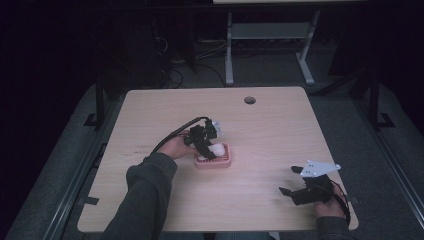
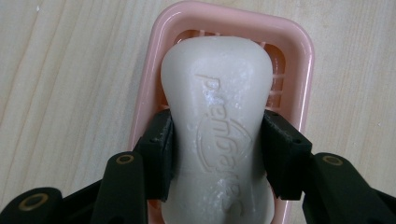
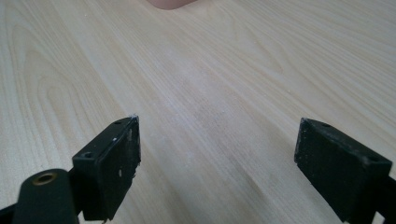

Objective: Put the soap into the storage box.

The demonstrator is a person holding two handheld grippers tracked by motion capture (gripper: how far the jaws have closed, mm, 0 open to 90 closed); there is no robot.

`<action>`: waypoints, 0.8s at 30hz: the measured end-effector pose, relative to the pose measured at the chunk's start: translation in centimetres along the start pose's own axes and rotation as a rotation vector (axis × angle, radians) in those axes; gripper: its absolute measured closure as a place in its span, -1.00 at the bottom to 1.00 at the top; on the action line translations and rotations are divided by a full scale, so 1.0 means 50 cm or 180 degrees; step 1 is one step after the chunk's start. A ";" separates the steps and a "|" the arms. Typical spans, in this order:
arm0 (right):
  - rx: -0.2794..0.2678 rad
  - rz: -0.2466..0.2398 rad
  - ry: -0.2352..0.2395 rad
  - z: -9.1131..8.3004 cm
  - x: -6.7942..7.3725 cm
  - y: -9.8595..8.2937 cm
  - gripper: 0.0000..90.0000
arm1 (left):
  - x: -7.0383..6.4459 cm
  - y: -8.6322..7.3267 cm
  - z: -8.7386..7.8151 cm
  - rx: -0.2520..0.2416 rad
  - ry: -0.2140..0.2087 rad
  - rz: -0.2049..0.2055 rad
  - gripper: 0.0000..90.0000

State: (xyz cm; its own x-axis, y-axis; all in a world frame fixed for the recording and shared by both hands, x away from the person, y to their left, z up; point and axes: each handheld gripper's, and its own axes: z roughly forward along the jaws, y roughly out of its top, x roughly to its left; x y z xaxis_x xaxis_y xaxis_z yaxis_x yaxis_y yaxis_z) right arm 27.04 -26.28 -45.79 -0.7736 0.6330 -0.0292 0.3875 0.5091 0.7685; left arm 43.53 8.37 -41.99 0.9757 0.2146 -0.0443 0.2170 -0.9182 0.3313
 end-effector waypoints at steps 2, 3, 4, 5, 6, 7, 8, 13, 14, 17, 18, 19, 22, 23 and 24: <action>-0.0002 0.0002 0.0000 0.000 0.000 0.000 -0.69 | 0.001 0.000 0.001 0.0005 0.0009 0.0015 0.10; -0.0002 0.0006 -0.0002 -0.001 0.000 0.000 -0.69 | 0.001 0.000 0.001 0.0007 0.0012 0.0016 0.10; -0.0006 0.0018 -0.0004 -0.001 0.001 0.000 -0.69 | 0.001 0.000 0.001 0.0005 0.0009 0.0015 0.10; -0.0006 0.0019 -0.0006 0.000 0.000 0.000 -0.69 | 0.001 0.000 0.001 0.0005 0.0012 0.0017 0.10; -0.0004 0.0011 0.0000 0.000 0.000 0.000 -0.69 | 0.001 0.000 0.002 0.0006 0.0017 0.0015 0.10; -0.0003 0.0007 0.0002 0.000 0.000 0.000 -0.69 | 0.002 0.000 0.002 0.0006 0.0017 0.0018 0.10; 0.0000 0.0002 -0.0001 0.000 0.000 0.000 -0.69 | 0.002 0.000 0.003 0.0003 0.0013 0.0016 0.10; 0.0009 0.0005 0.0003 0.001 0.000 0.000 -0.69 | 0.003 -0.001 0.005 0.0019 0.0009 0.0011 0.09; 0.0009 0.0004 0.0002 0.001 0.000 0.000 -0.69 | 0.003 -0.001 0.005 0.0016 0.0014 0.0009 0.09; 0.0003 0.0005 0.0006 0.001 -0.001 0.000 -0.69 | 0.003 -0.001 0.004 0.0012 0.0015 0.0011 0.09; 0.0001 -0.0002 0.0007 0.002 -0.001 0.000 -0.69 | 0.003 -0.001 0.004 0.0014 0.0016 0.0011 0.09; 0.0005 0.0004 0.0006 0.001 -0.001 0.000 -0.69 | 0.003 -0.001 0.004 0.0018 0.0023 0.0010 0.09; 0.0003 -0.0011 0.0002 0.001 -0.001 0.000 -0.69 | 0.003 -0.002 0.003 0.0020 0.0025 0.0003 0.09; 0.0000 -0.0013 -0.0001 0.001 -0.001 0.000 -0.69 | 0.003 -0.002 0.003 0.0023 0.0028 0.0005 0.09; 0.0000 -0.0011 -0.0003 0.001 -0.001 0.000 -0.69 | 0.003 -0.002 0.003 0.0023 0.0031 0.0008 0.09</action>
State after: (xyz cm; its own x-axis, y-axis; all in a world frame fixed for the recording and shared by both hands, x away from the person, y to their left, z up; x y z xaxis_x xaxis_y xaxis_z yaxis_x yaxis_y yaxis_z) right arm 27.12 -26.29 -45.81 -0.7744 0.6319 -0.0326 0.3848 0.5112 0.7685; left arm 43.65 8.45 -42.15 0.9759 0.2156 -0.0343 0.2149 -0.9212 0.3244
